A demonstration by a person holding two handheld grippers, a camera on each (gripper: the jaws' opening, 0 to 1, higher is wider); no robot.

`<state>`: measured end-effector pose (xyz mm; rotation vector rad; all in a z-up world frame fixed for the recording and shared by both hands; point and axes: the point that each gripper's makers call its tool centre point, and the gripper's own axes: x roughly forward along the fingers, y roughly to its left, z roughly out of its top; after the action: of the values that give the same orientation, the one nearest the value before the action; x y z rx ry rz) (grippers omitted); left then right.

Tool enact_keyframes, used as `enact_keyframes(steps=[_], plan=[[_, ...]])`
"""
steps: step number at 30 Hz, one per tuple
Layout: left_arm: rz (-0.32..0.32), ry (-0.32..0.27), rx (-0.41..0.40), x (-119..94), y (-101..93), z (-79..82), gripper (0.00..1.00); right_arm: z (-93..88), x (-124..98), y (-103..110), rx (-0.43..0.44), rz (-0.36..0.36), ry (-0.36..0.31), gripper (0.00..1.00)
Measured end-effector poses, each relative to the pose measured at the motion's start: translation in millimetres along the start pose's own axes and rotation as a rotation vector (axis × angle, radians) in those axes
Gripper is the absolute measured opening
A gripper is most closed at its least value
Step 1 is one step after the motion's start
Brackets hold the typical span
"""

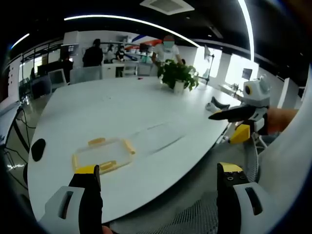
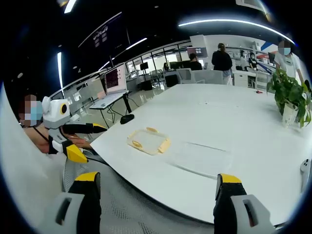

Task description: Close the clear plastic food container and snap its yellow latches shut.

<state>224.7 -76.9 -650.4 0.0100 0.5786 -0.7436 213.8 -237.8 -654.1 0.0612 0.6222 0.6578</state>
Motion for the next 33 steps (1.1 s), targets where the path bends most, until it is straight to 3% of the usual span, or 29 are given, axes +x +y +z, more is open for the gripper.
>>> enact_keyframes(steps=[20,24,27,33], plan=[[-0.011,0.002,-0.010,-0.2,-1.7,-0.5,0.99,-0.9,1.0,5.9,-0.007,0.030,0.007,0.99],[-0.007,0.000,-0.008,-0.3,-1.0,0.0,0.99,0.1,0.2,8.2,-0.028,0.040,0.004,0.91],[-0.009,0.001,-0.008,-0.5,-1.3,-0.3,0.99,1.3,0.6,7.4,-0.023,0.035,-0.003,0.95],[-0.010,-0.001,-0.009,-1.4,-0.4,0.8,0.98,3.0,-0.4,6.2,-0.022,0.032,-0.006,0.94]])
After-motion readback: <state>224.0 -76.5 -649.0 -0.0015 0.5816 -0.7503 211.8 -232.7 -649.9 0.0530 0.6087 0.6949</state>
